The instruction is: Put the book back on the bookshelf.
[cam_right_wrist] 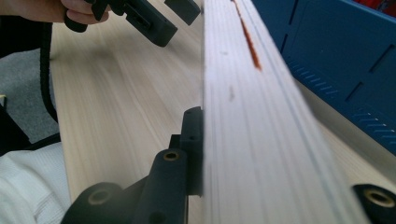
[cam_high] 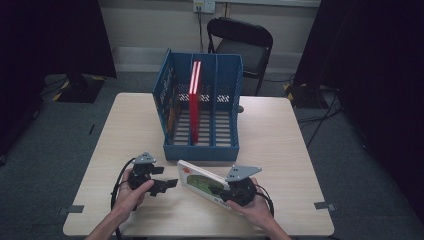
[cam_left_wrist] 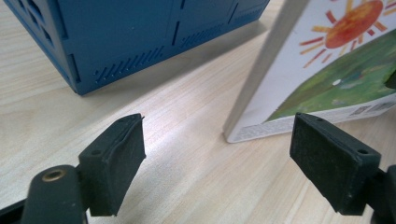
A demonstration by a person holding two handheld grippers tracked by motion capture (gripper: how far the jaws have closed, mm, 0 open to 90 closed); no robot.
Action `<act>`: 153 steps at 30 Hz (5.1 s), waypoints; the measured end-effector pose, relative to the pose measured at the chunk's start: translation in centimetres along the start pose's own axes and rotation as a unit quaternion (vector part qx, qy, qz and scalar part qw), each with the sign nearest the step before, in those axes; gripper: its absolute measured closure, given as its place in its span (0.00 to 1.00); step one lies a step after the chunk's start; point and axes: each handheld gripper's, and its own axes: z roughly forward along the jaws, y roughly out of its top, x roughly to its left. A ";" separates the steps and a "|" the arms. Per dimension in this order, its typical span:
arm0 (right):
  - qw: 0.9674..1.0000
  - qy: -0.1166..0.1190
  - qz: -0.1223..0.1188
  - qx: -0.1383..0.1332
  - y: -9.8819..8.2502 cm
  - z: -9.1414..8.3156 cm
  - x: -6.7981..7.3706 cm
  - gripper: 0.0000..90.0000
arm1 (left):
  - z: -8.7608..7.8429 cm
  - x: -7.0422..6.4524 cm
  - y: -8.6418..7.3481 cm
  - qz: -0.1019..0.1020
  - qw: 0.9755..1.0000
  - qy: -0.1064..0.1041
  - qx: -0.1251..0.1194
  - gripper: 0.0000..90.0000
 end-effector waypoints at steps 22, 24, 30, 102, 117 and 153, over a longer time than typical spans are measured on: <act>0.999 -0.016 0.025 -0.031 0.0 -3.1 -0.8 0.85 | -0.6 0.3 -0.1 -0.001 0.998 0.063 -0.007 0.18; 0.999 -0.016 0.025 -0.033 0.0 -3.4 -0.9 0.85 | -0.6 0.3 -0.2 0.000 0.998 0.068 -0.008 0.18; 0.999 -0.020 0.024 -0.042 0.3 -4.1 -1.0 0.85 | -0.6 0.3 -0.2 0.002 0.997 0.072 -0.008 0.18; 0.955 -0.262 0.100 -0.102 8.3 -5.0 -7.9 0.85 | -0.6 0.4 -0.2 0.003 0.996 0.086 -0.006 0.18; 0.943 -0.296 0.122 -0.092 10.4 -2.4 -10.5 0.85 | -0.7 0.4 -0.2 0.003 0.997 0.082 -0.009 0.19; 0.925 -0.332 0.166 -0.078 11.4 3.5 -13.0 0.85 | -0.6 0.4 -0.3 0.010 0.997 0.082 -0.008 0.18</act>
